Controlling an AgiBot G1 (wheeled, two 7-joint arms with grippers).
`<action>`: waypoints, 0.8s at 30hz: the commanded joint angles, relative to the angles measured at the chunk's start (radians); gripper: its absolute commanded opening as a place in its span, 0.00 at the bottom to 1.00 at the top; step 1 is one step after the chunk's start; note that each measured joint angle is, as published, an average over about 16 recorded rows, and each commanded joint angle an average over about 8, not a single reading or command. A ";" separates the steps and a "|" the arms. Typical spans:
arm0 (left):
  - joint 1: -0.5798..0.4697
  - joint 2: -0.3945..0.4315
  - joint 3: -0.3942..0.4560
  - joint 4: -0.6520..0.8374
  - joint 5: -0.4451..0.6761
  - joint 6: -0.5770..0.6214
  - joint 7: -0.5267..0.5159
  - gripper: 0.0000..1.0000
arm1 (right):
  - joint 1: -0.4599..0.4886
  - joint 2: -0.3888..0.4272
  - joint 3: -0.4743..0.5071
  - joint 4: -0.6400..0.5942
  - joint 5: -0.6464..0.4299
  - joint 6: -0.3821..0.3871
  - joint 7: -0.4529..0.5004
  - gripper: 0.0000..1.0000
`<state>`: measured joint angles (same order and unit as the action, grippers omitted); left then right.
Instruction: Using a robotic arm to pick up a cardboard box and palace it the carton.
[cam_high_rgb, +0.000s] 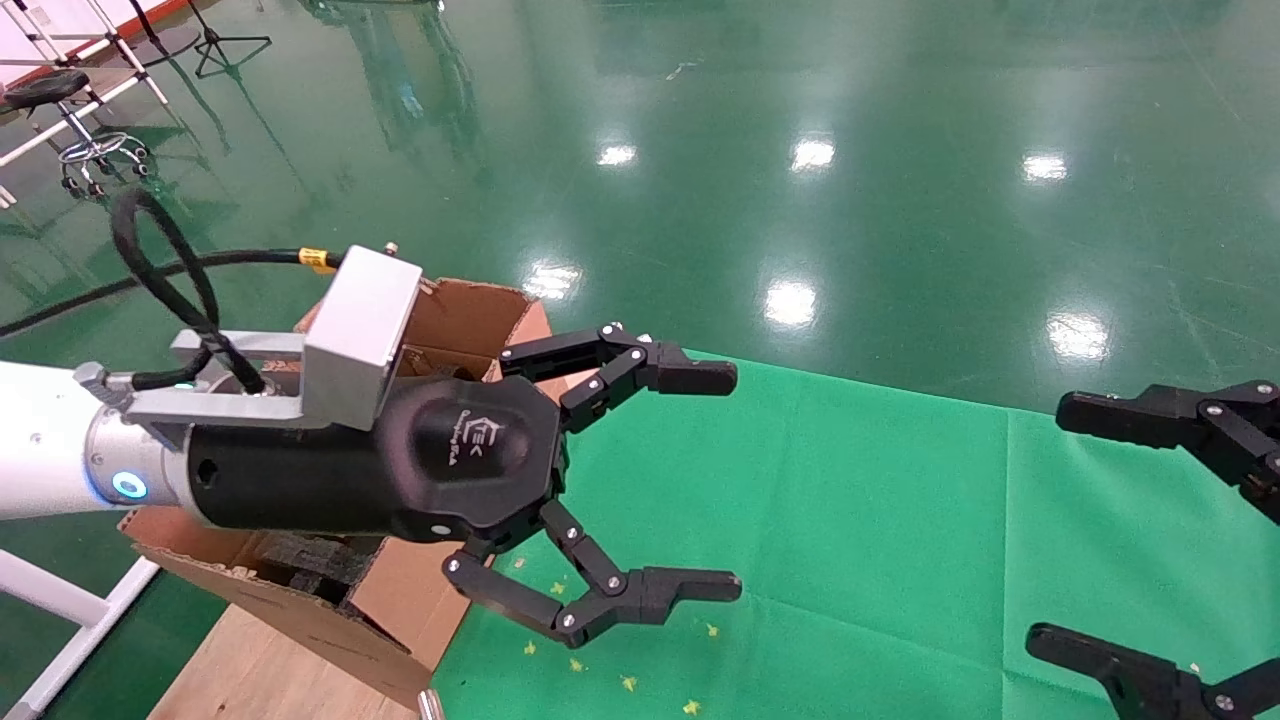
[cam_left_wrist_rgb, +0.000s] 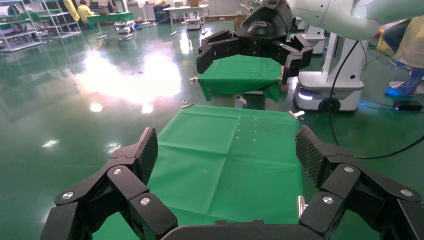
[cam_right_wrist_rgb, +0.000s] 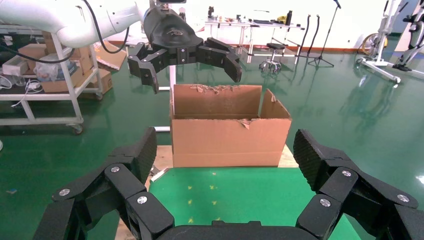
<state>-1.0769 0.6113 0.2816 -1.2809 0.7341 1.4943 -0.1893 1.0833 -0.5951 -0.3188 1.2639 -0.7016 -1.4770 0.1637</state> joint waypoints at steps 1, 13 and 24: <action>0.000 0.000 0.000 0.000 0.000 0.000 0.000 1.00 | 0.000 0.000 0.000 0.000 0.000 0.000 0.000 1.00; 0.000 0.000 0.000 0.000 0.000 0.000 0.000 1.00 | 0.000 0.000 0.000 0.000 0.000 0.000 0.000 1.00; 0.000 0.000 0.000 0.000 0.000 0.000 0.000 1.00 | 0.000 0.000 0.000 0.000 0.000 0.000 0.000 1.00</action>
<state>-1.0769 0.6113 0.2816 -1.2809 0.7340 1.4943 -0.1893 1.0833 -0.5951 -0.3188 1.2639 -0.7016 -1.4770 0.1637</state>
